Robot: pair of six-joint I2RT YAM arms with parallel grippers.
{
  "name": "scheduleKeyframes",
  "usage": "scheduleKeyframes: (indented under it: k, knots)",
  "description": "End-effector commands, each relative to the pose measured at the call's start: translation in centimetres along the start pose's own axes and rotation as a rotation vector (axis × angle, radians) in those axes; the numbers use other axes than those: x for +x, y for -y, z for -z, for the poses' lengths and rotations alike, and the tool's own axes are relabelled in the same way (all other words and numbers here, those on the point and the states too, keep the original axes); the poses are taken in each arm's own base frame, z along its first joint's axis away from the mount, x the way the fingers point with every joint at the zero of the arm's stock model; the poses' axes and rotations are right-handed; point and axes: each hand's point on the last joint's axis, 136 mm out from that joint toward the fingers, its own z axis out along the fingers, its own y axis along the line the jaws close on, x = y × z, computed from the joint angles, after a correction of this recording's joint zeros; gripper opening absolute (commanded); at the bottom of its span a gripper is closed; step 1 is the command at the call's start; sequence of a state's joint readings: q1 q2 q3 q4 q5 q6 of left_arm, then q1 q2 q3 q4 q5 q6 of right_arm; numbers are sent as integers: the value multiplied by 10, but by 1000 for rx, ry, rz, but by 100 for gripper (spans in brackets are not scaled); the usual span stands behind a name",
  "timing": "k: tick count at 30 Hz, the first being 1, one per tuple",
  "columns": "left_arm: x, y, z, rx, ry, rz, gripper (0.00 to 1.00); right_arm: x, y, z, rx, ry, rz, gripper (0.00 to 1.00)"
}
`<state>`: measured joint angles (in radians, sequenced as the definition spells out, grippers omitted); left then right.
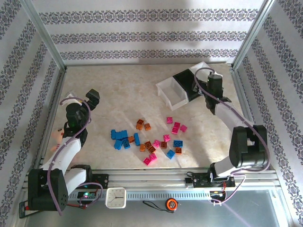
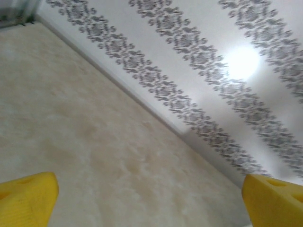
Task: Sort the legos into containers by color
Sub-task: Rotate the lego at the top-center of the table.
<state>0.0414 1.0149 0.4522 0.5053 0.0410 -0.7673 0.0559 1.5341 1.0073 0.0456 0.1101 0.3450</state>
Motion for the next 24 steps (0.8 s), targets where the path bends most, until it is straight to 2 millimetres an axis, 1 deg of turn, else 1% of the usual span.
scheduleKeyframes:
  k: [1,4,5,7,9,12,14,16,18,20,22,24]
  knots:
    - [-8,29,14,160,16,60,99,14,-24,-17,-96,-162,74,97]
    - [1,48,16,239,-69,42,99,13,-27,-42,-79,-229,105,95]
    - [7,53,16,257,-114,35,99,13,-28,-51,-73,-248,110,94]
    - [16,59,18,280,-180,41,99,11,-27,-67,-41,-276,120,94]
    - [25,63,21,314,-225,54,99,5,-28,-81,-18,-285,130,94]
    - [33,66,27,336,-263,65,94,-6,-21,-99,54,-297,147,91]
    - [39,65,30,330,-289,61,92,-7,-17,-108,88,-317,169,90]
    - [44,63,33,323,-310,43,87,-9,-12,-117,118,-336,185,89]
    - [50,57,34,291,-337,29,85,-1,-9,-126,130,-384,197,85]
    - [54,55,36,284,-350,19,83,4,-8,-133,127,-413,208,83]
    - [55,56,38,282,-360,15,83,11,-8,-138,125,-441,213,80]
    - [54,57,39,281,-365,8,83,17,-8,-142,118,-467,216,74]
